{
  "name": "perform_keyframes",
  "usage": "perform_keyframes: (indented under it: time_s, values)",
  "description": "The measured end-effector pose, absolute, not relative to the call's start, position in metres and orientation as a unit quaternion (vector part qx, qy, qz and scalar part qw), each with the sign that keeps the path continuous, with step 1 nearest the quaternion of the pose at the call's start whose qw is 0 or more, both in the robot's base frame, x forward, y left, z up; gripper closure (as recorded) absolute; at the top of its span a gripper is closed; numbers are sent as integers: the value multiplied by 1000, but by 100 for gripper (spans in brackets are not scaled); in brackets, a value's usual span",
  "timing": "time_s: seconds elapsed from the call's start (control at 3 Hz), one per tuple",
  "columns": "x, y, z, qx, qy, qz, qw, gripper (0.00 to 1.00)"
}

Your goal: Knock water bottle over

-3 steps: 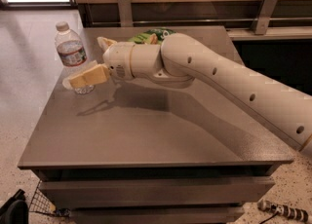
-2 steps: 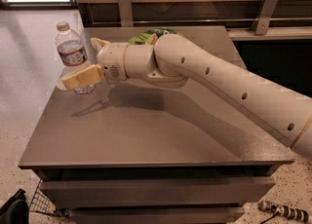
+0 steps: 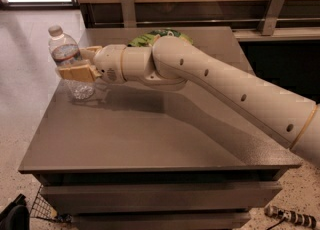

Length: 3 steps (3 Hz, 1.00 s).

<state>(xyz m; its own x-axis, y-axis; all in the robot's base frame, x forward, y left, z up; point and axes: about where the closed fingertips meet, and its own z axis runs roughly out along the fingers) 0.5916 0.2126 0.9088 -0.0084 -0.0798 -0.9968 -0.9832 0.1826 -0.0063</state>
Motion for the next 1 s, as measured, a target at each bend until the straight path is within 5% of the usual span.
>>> perform_keyframes:
  time_s: [0.67,1.0]
  values:
    - [589,217,910,-474,562,434,522,93]
    - [587,217,911,-477,563,432,519,100]
